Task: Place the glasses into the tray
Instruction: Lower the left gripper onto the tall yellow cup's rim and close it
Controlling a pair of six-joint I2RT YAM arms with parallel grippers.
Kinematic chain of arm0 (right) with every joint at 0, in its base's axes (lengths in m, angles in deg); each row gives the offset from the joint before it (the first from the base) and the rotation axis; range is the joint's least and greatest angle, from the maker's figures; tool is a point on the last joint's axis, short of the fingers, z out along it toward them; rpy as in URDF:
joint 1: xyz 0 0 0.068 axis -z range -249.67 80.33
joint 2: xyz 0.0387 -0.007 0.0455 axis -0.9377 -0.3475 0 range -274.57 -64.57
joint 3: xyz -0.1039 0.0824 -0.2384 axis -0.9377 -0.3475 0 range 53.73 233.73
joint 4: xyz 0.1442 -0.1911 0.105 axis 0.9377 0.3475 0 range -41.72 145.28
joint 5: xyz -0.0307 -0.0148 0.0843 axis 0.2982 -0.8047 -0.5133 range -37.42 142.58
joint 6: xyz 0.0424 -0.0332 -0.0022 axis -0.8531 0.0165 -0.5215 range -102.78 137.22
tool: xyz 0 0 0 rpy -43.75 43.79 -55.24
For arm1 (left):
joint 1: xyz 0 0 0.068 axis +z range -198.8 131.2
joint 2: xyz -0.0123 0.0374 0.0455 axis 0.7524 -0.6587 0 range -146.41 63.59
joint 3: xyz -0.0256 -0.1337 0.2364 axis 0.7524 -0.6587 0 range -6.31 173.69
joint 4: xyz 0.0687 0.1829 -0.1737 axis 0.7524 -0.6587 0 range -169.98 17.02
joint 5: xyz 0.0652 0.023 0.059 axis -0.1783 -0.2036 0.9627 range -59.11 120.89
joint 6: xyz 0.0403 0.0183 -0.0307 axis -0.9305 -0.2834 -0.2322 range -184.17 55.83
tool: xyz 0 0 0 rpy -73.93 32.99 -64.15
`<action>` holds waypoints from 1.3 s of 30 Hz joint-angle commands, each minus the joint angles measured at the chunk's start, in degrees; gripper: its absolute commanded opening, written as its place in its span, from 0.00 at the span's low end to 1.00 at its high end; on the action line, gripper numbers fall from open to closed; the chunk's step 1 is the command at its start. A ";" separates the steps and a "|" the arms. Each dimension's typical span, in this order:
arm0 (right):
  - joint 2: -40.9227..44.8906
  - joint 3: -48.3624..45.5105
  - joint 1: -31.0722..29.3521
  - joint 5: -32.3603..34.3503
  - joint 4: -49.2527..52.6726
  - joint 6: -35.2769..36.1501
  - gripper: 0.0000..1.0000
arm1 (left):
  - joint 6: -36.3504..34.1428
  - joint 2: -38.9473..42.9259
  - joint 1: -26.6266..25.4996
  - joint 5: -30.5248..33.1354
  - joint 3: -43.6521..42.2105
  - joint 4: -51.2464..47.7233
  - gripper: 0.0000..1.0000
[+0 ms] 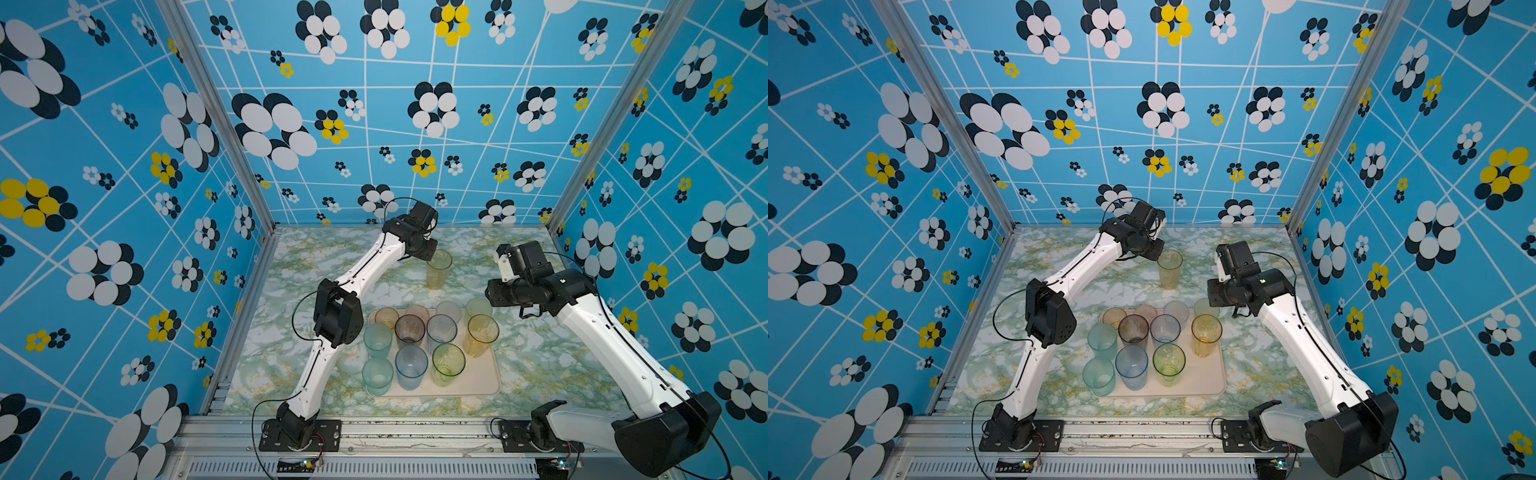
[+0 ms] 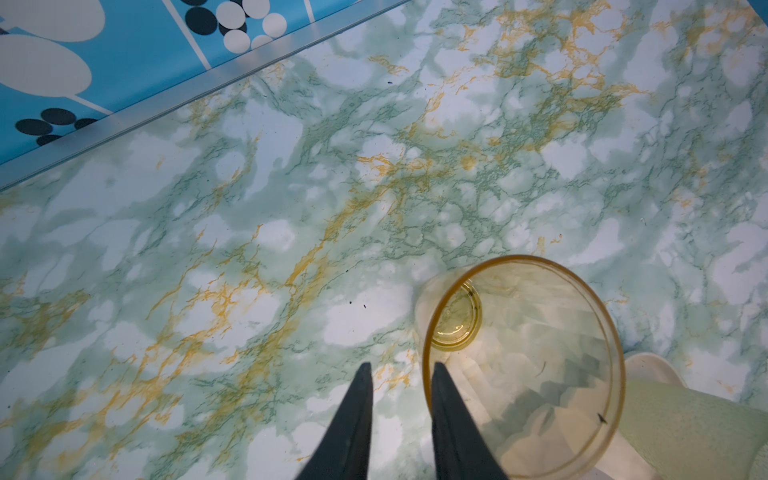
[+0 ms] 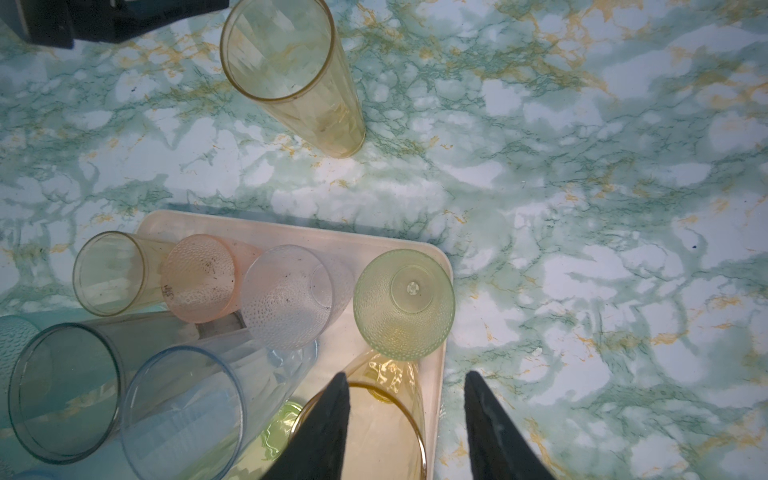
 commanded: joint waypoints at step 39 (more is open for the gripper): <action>1.19 -4.15 3.02 -2.63 -2.68 2.19 0.48 | -2.17 -6.80 -1.23 1.44 7.09 -3.12 0.15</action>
